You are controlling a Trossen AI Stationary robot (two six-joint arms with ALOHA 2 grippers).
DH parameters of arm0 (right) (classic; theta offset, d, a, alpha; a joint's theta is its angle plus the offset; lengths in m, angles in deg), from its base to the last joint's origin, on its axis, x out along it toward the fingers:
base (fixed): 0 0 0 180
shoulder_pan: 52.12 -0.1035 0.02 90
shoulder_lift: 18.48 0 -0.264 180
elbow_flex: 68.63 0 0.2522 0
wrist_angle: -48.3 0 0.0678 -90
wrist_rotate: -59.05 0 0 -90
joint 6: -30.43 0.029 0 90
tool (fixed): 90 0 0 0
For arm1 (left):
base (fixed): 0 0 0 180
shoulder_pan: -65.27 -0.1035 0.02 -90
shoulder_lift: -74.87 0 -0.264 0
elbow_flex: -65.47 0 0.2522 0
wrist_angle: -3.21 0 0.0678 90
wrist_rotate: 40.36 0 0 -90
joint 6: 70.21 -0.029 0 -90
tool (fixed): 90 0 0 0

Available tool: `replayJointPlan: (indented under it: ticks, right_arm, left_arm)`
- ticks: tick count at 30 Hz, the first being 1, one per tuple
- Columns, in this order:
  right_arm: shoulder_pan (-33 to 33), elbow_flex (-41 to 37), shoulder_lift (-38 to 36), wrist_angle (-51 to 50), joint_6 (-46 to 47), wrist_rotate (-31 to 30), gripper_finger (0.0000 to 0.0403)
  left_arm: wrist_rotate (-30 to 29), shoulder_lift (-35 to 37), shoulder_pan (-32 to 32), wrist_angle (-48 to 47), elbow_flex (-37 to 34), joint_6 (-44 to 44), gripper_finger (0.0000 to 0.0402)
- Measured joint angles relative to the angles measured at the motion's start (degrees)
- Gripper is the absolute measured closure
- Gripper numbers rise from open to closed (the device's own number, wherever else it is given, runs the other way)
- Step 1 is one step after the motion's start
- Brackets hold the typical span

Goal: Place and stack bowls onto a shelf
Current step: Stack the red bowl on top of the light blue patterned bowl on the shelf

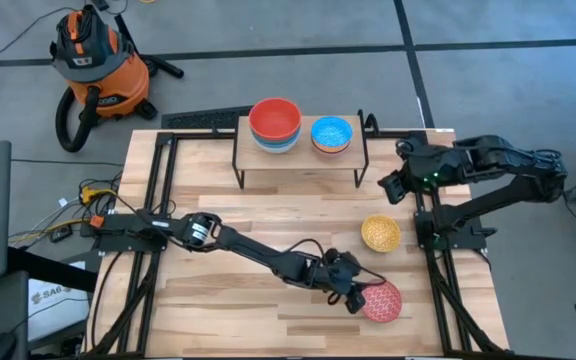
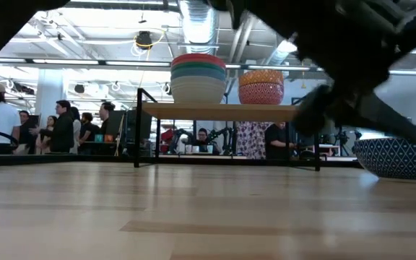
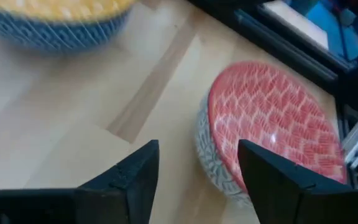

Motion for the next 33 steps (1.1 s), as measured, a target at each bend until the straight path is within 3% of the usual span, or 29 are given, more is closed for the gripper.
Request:
replayJointPlan:
  ticks: [18,33]
  right_arm:
    - [-0.53,-0.02,0.20,-0.37,-0.51,0.00,0.0282]
    - [-0.53,-0.02,0.20,-0.47,-0.56,0.17,0.0282]
  left_arm:
    - [3.28,-1.12,0.01,-2.40,0.11,1.31,0.0200]
    - [6.74,-1.07,-2.39,-6.51,0.44,6.94,0.0262]
